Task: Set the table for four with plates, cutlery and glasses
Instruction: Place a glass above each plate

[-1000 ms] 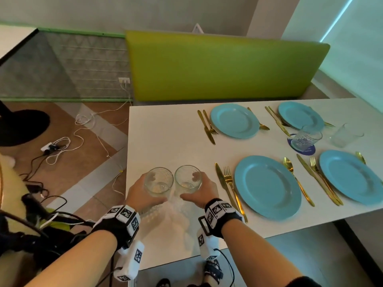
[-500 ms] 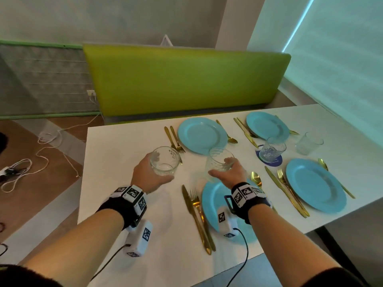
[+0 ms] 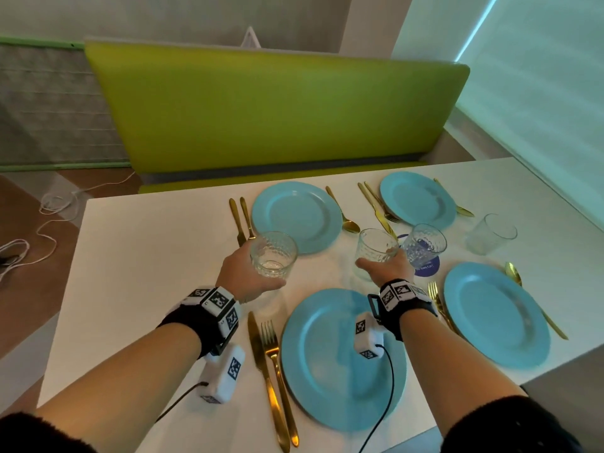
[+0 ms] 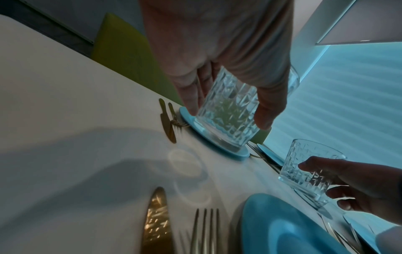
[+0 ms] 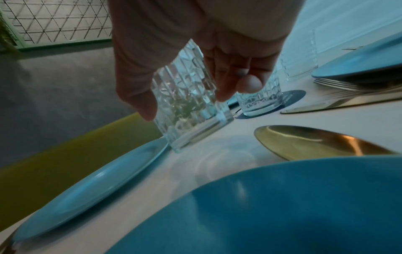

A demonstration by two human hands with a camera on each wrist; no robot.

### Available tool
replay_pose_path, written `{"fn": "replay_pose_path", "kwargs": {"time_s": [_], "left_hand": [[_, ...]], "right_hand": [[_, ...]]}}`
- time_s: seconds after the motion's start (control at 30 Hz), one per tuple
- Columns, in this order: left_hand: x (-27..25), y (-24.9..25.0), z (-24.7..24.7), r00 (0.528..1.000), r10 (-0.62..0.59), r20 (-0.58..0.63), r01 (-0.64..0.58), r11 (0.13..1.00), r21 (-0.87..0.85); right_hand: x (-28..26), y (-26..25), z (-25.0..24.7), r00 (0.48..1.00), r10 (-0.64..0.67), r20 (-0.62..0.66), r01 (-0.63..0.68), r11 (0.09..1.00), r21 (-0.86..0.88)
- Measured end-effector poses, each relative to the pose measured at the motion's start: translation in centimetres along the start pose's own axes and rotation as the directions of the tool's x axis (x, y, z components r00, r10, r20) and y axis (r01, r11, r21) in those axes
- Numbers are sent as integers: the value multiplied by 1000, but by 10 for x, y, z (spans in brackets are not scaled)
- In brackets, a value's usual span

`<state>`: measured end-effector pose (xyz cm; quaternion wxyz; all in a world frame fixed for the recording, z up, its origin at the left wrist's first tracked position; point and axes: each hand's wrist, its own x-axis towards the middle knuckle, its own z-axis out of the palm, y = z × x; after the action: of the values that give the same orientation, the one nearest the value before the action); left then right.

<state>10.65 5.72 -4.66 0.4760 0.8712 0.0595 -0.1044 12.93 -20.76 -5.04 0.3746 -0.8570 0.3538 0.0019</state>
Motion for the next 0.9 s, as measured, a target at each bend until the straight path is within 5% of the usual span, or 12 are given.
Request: {"fn": "replay_pose_path", "kwargs": {"time_s": [0.9], "left_hand": [[17, -3, 32, 999, -41, 31, 40, 999, 30]], "right_hand": [[26, 14, 6, 996, 22, 85, -21, 1000, -15]]}}
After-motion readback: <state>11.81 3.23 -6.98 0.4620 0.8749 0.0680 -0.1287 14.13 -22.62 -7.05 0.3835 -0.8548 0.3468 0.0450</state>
